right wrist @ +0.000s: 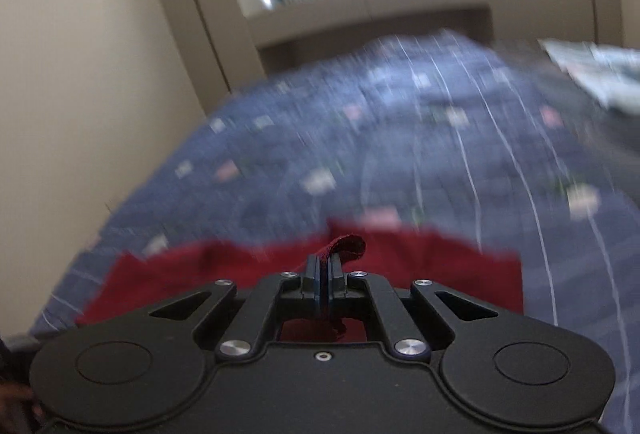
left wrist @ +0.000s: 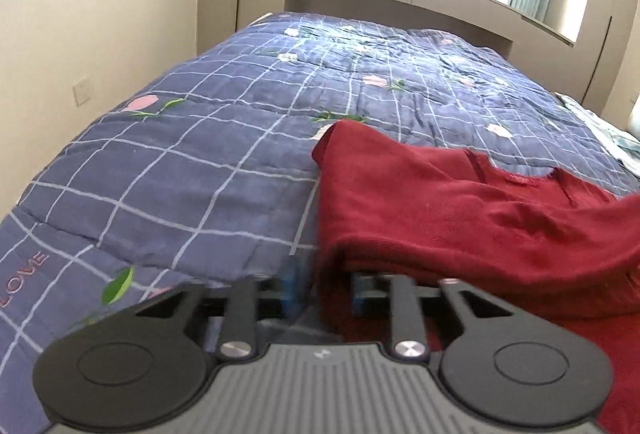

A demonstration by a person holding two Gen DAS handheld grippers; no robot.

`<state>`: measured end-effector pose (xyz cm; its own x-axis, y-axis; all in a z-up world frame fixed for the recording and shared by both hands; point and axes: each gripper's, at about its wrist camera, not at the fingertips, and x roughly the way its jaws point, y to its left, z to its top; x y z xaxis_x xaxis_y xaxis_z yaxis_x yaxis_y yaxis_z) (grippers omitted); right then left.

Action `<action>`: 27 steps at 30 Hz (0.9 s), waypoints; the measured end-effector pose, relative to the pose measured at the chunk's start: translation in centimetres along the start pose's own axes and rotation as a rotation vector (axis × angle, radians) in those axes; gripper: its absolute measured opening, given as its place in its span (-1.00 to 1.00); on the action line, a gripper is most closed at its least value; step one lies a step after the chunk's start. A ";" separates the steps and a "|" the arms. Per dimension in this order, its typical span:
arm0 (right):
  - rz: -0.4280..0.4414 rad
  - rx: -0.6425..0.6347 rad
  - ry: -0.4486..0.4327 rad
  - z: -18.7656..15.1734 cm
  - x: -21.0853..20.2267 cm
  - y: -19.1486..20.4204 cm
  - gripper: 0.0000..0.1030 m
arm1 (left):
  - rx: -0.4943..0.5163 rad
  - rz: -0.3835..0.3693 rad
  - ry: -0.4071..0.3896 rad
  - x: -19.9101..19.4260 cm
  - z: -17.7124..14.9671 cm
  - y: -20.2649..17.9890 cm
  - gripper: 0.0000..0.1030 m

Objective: Fold small clothes

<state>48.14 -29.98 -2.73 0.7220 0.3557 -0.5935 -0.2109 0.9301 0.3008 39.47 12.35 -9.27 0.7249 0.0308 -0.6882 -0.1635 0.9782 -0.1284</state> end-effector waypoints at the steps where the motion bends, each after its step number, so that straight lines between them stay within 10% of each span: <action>1: -0.007 0.011 0.015 -1.0 0.2 -0.5 -0.95 | 0.007 -0.003 0.004 -0.3 -0.1 0.2 0.34; 9: -0.023 0.024 0.029 -5.3 0.1 -0.5 -0.95 | -0.072 -0.105 -0.026 -2.8 0.6 2.2 0.84; 21: -0.011 0.059 0.022 -6.0 0.1 -1.3 -0.63 | -0.379 -0.157 0.105 9.3 8.1 3.8 0.61; 23: -0.005 0.071 0.026 -6.2 0.1 -1.5 -0.62 | -0.401 -0.172 0.105 10.0 8.1 4.1 0.49; 27: 0.004 0.075 0.030 -6.7 0.2 -1.6 -0.84 | -0.382 -0.240 0.092 10.4 8.2 4.0 -0.72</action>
<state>44.23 -30.75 -8.35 0.7012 0.3634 -0.6135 -0.1636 0.9194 0.3576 51.83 18.22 -11.10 0.7127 -0.2224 -0.6653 -0.2457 0.8092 -0.5338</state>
